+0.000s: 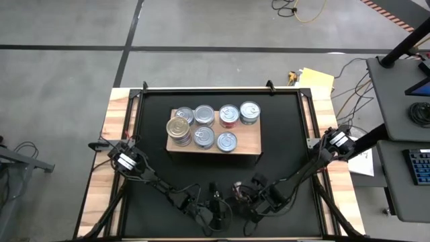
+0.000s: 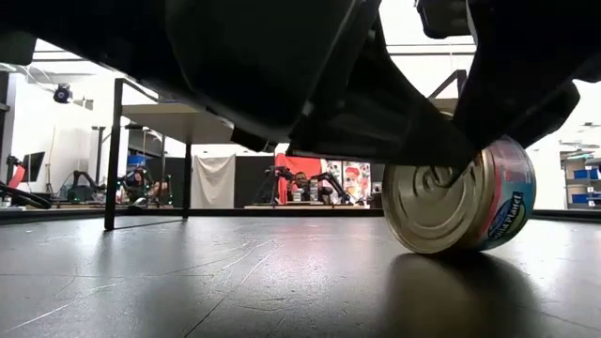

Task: Stack canned seafood by type on shelf
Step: Stack the blue tuna can on the blue tuna can

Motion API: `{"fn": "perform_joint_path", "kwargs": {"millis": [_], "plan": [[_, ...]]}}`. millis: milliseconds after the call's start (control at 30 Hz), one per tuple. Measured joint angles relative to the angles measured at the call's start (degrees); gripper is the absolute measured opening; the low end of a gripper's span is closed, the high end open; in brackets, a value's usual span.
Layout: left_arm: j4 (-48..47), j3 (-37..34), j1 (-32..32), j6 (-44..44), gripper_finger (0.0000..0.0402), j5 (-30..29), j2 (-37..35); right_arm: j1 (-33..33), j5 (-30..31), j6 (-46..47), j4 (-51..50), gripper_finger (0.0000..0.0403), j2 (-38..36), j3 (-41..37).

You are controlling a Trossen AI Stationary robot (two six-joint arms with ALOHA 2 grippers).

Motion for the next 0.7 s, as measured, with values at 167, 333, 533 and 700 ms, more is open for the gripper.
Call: {"fn": "perform_joint_path", "kwargs": {"millis": [167,333,533,700], "plan": [[-0.04,-0.02,0.0,-0.01,0.0131,0.0,0.0,0.02,0.15,-0.56,-0.19,0.0297,0.23,-0.46],[-0.04,-0.04,0.0,-0.02,0.0131,0.03,0.0,0.02,0.77,-1.84,-0.32,0.0229,0.23,-0.72],[-0.19,-0.06,0.0,-0.02,0.0131,0.13,0.0,0.02,0.58,-2.65,-0.38,0.0192,-0.04,-0.81],[-0.19,-0.08,-0.25,0.31,0.0131,0.11,-0.01,0.38,-0.61,-4.45,-2.38,0.0192,-1.19,-0.51]]}}
